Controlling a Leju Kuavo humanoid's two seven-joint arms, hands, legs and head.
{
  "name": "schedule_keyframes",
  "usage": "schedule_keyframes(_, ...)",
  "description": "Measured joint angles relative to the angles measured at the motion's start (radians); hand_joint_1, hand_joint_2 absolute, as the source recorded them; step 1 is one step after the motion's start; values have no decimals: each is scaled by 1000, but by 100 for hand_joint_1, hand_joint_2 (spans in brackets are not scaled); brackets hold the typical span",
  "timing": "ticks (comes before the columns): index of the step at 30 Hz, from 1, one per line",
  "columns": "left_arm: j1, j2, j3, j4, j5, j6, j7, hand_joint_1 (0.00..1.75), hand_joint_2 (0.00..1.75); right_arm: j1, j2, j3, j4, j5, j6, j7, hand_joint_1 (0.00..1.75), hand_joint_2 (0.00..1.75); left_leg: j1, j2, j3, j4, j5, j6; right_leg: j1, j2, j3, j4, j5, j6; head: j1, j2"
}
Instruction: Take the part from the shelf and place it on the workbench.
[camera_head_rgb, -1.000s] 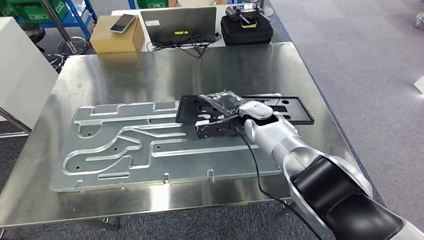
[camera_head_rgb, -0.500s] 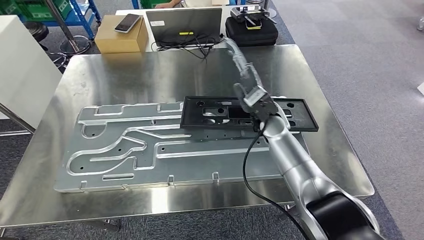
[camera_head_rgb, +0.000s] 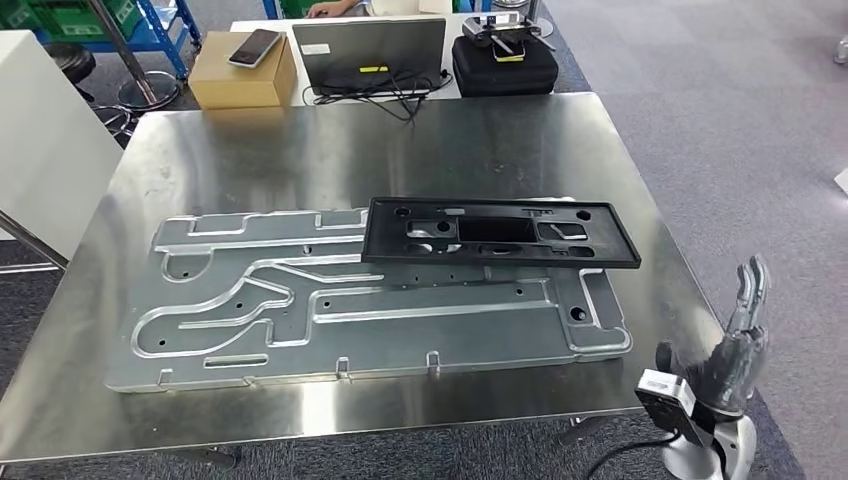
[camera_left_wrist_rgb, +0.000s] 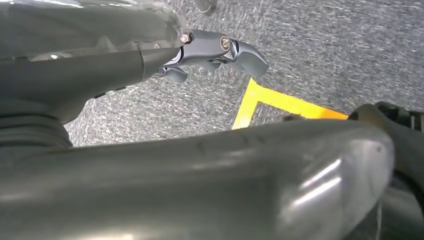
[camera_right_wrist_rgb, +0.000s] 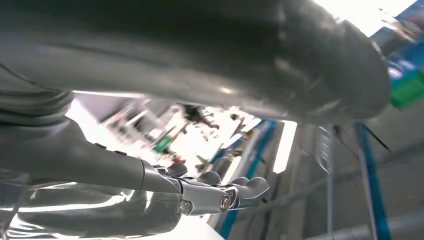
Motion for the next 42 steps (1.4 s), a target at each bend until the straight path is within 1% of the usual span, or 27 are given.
schedule_keyframes(3,0,-1,0,0,0,-4,-2,0,0,65,38,-121,64,35,6,0,0,0,2,1,-3,-11,16,21,-4,2,-3,10,-16,18,0,0)
schedule_keyframes(5,1,-1,0,0,1,-9,-8,0,0,92,55,-181,121,50,-12,0,0,0,2,4,-12,-18,29,35,-8,3,-30,85,-87,25,0,0)
schedule_keyframes(7,1,-2,-1,0,1,-13,-11,0,0,106,69,-224,188,60,-26,0,0,0,-1,5,-29,-18,41,39,-10,3,-71,211,-168,28,0,0)
schedule_keyframes(8,1,-2,-1,0,2,-15,-12,0,0,110,76,-242,224,68,-31,0,0,0,-2,6,-38,-17,47,39,-10,3,-79,255,-186,29,0,0)
schedule_keyframes(9,1,-2,-2,0,1,-16,-13,0,0,112,82,-258,260,80,-34,0,0,0,-3,6,-48,-16,54,39,-11,3,-71,267,-183,30,0,0)
schedule_keyframes(10,1,-3,-3,0,1,-17,-13,0,0,110,87,-275,301,96,-37,0,0,0,-4,7,-58,-13,61,37,-11,3,-44,242,-161,30,0,0)
schedule_keyframes(11,1,-4,-4,0,1,-17,-13,0,0,105,89,-293,346,111,-38,0,0,0,-4,7,-67,-10,67,34,-11,3,1,183,-131,29,0,0)
schedule_keyframes(13,-1,-6,-4,0,1,-16,-10,0,0,92,92,-326,438,146,-40,0,0,0,-5,6,-80,-2,79,26,-9,3,96,43,-102,23,0,0)
schedule_keyframes(15,-1,-8,-4,0,1,-13,-4,0,0,77,95,-362,535,200,-41,0,0,0,-6,6,-82,0,90,14,-4,6,134,-23,-102,13,0,0)
schedule_keyframes(17,0,-10,-3,0,1,-9,-1,0,0,57,100,-412,644,289,-42,1,0,0,-5,5,-83,-2,99,1,-3,5,125,-25,-88,-1,0,0)
schedule_keyframes(18,2,-11,-3,0,1,-7,0,0,0,46,104,-440,695,341,-42,2,0,0,-4,5,-87,5,88,-4,-5,4,117,-26,-79,-8,0,0)
schedule_keyframes(20,8,-13,-3,0,0,-4,-1,0,0,25,112,-504,795,458,-42,9,0,0,-1,5,-108,69,7,-14,-8,0,95,-28,-56,-21,0,0)
schedule_keyframes(22,11,-14,-2,0,-1,-3,-2,0,0,2,117,-568,891,562,-42,32,0,0,-1,5,-135,195,-96,-22,-6,0,68,-26,-35,-26,0,0)
schedule_keyframes(23,12,-15,-2,0,-1,-2,-2,0,0,-9,119,-599,940,602,-42,49,0,0,-1,5,-140,252,-119,-25,-5,-1,52,-24,-24,-26,0,0)
schedule_keyframes(25,14,-17,-2,0,-1,-2,-2,0,0,-24,121,-645,1023,648,-42,79,0,0,-1,5,-110,286,-95,-24,-2,-3,21,-18,-5,-25,0,0)
schedule_keyframes(26,15,-18,-2,0,-1,-2,-2,0,0,-30,122,-662,1056,657,-42,86,0,0,-1,5,-69,248,-68,-20,-1,-4,6,-15,4,-24,0,0)
schedule_keyframes(27,16,-19,-2,0,-1,-1,-2,0,0,-35,123,-674,1082,662,-42,93,0,0,-2,4,-14,183,-50,-15,0,-4,-6,-11,11,-22,0,0)
schedule_keyframes(29,13,-20,-2,0,-1,-1,-3,0,0,-49,123,-696,1133,674,-31,125,0,0,-8,4,99,26,-58,-2,3,-3,-21,-4,26,-15,0,0)
schedule_keyframes(31,12,-21,-2,0,-1,-1,-5,0,0,-65,123,-714,1188,696,11,197,0,0,-14,4,144,-51,-76,8,4,-2,-25,-3,42,-4,0,0)
schedule_keyframes(33,14,-23,-2,0,0,-1,-7,0,0,-75,123,-727,1238,717,86,285,0,0,-13,6,136,-59,-64,19,4,-1,-29,-6,55,8,0,0)
schedule_keyframes(34,15,-25,-2,0,0,-1,-8,0,0,-77,123,-731,1257,723,129,323,0,0,-12,8,128,-60,-53,25,3,0,-36,1,43,13,0,0)
schedule_keyframes(35,16,-27,-2,0,0,0,-9,0,0,-78,124,-735,1274,726,172,355,0,0,-10,11,116,-63,-41,31,2,1,-47,23,12,18,0,0)
schedule_keyframes(36,18,-29,-2,0,0,1,-10,0,0,-81,126,-740,1290,722,220,382,0,0,-9,13,100,-62,-29,35,-1,2,-63,69,-40,22,0,0)
schedule_keyframes(38,22,-31,-3,0,0,4,-11,0,0,-91,134,-759,1322,698,330,429,0,0,-9,16,65,-57,-6,39,-5,2,-92,199,-137,28,0,0)
schedule_keyframes(39,24,-31,-3,0,0,5,-11,0,0,-97,137,-771,1335,684,381,448,0,0,-9,18,47,-52,5,38,-6,2,-96,250,-151,29,0,0)
schedule_keyframes(40,25,-31,-4,0,0,5,-11,0,0,-103,140,-783,1345,673,417,462,0,0,-9,19,28,-46,14,36,-7,1,-83,269,-135,30,0,0)
schedule_keyframes(42,26,-32,-4,0,0,5,-11,0,0,-111,146,-798,1358,664,445,474,0,0,-9,20,-7,-29,29,30,-9,1,-10,206,-79,29,0,0)
